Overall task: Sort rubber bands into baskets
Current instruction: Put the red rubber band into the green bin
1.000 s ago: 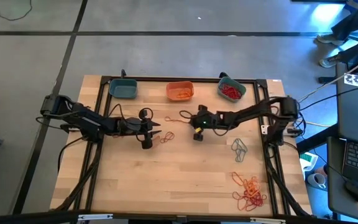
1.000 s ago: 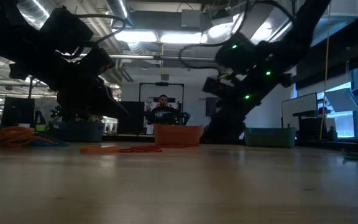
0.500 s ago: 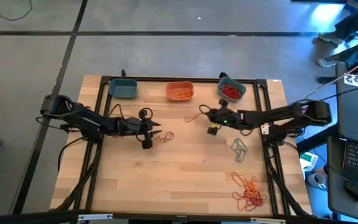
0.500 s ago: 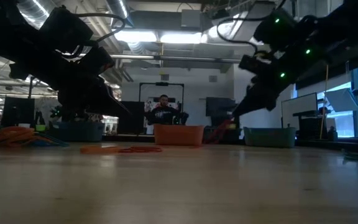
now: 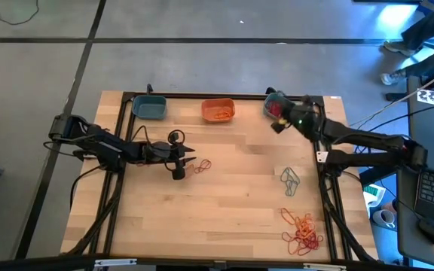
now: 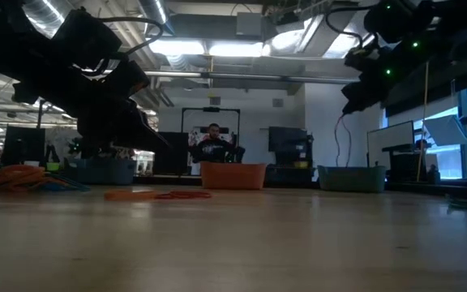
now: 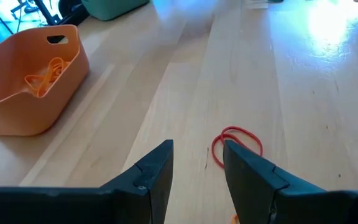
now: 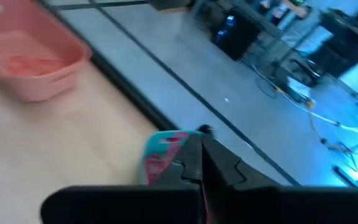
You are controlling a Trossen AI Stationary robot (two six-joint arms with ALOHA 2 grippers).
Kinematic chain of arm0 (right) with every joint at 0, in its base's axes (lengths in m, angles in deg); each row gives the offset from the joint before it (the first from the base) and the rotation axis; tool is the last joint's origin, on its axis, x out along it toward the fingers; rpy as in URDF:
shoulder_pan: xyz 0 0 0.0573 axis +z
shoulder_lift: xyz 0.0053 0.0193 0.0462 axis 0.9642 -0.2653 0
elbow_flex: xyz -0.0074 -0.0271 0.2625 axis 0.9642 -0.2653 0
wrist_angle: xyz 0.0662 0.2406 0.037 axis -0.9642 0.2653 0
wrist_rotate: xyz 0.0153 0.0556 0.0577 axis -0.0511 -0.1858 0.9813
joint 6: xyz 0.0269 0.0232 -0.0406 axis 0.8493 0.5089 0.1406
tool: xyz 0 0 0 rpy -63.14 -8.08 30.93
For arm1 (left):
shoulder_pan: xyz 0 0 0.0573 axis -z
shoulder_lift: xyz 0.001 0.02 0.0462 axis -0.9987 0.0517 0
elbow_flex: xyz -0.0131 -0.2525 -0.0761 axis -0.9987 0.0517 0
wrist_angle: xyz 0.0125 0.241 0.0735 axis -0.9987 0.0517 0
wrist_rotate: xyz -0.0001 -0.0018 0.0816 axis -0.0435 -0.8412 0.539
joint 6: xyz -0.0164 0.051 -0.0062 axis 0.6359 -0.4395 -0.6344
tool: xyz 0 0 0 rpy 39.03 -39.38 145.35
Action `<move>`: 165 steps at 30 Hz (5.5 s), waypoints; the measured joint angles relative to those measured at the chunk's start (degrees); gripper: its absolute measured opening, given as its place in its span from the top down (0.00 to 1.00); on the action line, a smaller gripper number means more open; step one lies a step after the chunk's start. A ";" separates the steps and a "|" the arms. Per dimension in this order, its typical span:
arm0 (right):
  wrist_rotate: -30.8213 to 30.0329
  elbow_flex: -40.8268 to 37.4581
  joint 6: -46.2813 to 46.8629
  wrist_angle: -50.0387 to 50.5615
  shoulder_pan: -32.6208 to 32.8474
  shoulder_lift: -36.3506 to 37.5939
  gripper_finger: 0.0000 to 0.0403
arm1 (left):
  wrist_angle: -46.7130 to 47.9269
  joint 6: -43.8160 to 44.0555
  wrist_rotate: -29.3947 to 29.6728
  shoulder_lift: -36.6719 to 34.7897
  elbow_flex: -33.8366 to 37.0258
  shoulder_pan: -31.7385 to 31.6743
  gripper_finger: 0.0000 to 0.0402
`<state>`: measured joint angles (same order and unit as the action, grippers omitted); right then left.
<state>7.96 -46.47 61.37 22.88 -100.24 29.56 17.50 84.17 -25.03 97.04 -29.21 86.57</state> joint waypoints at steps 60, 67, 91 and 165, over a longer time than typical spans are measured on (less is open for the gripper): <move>43.85 14.26 9.01 -43.86 20.04 -58.15 0.41 | 0.59 -0.37 -2.01 0.00 -0.04 0.13 0.66; 43.71 19.65 7.13 -43.61 20.02 -64.80 0.41 | 0.99 0.32 -2.01 0.02 -0.07 0.13 0.66; 43.62 27.82 6.59 -40.75 18.81 -71.72 0.65 | 0.88 -0.89 -1.99 0.02 -0.07 0.13 0.66; 13.34 5.61 1.56 -12.86 -11.85 -23.62 0.99 | 0.87 -0.48 -1.95 -0.31 0.00 1.55 0.66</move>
<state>21.30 -40.87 62.93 10.02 -112.09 5.94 18.37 83.69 -26.98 96.73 -29.21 88.12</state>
